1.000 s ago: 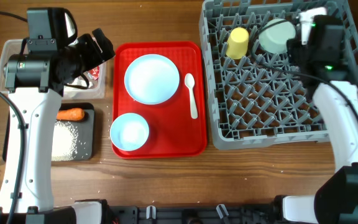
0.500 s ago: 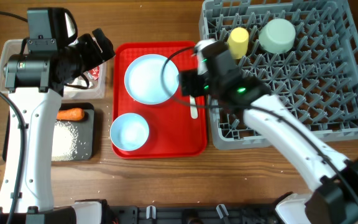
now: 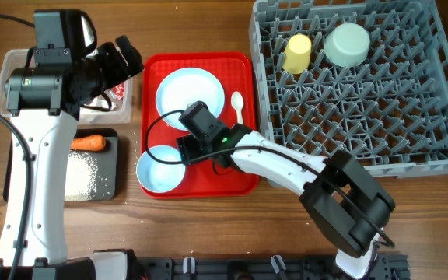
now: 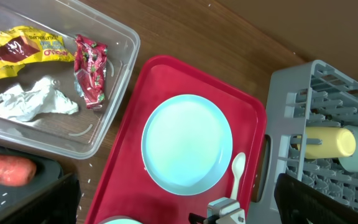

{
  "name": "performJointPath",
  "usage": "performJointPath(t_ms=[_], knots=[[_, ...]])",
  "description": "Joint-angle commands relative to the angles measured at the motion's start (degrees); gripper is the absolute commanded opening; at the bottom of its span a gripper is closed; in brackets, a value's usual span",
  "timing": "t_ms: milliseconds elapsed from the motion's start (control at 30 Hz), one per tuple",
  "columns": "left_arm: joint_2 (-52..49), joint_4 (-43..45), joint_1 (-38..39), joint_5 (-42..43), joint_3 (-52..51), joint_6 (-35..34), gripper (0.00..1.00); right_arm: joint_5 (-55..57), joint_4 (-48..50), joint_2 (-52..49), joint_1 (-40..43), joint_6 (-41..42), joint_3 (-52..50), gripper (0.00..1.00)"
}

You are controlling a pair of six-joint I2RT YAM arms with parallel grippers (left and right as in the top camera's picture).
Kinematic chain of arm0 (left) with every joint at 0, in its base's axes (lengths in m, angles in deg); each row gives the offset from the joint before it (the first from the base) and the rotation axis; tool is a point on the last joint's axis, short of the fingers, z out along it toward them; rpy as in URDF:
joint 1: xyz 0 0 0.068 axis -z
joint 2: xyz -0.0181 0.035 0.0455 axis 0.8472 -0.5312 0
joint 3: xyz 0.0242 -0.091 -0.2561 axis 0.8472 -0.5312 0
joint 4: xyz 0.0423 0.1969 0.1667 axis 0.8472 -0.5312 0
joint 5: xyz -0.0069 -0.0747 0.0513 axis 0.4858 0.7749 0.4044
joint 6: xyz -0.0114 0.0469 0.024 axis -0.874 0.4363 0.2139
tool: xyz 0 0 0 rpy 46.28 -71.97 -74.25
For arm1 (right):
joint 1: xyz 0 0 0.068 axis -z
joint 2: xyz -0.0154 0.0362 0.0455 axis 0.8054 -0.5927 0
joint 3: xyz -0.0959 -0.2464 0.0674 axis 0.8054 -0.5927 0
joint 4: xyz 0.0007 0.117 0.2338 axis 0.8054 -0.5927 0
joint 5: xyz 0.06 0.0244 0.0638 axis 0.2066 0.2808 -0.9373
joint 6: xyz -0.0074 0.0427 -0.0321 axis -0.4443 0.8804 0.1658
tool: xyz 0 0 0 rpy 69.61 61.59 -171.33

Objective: Sort waste into correct bins and load items into the dishwasher rack
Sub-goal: 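Move right gripper left over red tray down to light-blue bowl rim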

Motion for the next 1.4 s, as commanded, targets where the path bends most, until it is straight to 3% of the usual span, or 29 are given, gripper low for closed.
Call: performJointPath(t_ms=[0,233,500,600,633,767,900,967,1000,1200,1367], knots=[[0.0,0.1,-0.3,-0.7,0.2,0.9,1.00,-4.1,0.2,-0.3,0.0,2.7,-0.1,0.73],[0.0,0.1,-0.3,-0.7,0.2,0.9,1.00,-3.7,2.9,-0.2,0.0,-0.7,-0.1,0.76],[0.0,0.1,-0.3,-0.7,0.2,0.9,1.00,-3.7,1.3,8.2,1.8,-2.2,0.1,0.82],[0.0,0.1,-0.3,-0.7,0.2,0.9,1.00,-7.8,2.3,11.0,1.7,-2.3,0.1,0.90],[0.0,0.1,-0.3,-0.7,0.2,0.9,1.00,-10.3,2.7,11.3,1.7,-2.3,0.1,1.00],[0.0,0.1,-0.3,-0.7,0.2,0.9,1.00,-18.4,2.5,10.3,1.5,-2.4,-0.2,1.00],[0.0,0.1,-0.3,-0.7,0.2,0.9,1.00,-18.4,1.7,8.6,1.0,-4.2,-0.2,1.00],[0.0,0.1,-0.3,-0.7,0.2,0.9,1.00,-18.4,1.9,7.6,0.4,-4.6,-0.2,0.87],[0.0,0.1,-0.3,-0.7,0.2,0.9,1.00,-18.2,1.9,7.0,0.2,-6.1,-0.2,0.75],[0.0,0.1,-0.3,-0.7,0.2,0.9,1.00,-17.5,1.5,4.0,-1.2,-6.1,-0.2,0.62],[0.0,0.1,-0.3,-0.7,0.2,0.9,1.00,-16.9,1.8,0.0,-1.9,-1.3,-0.2,0.44]])
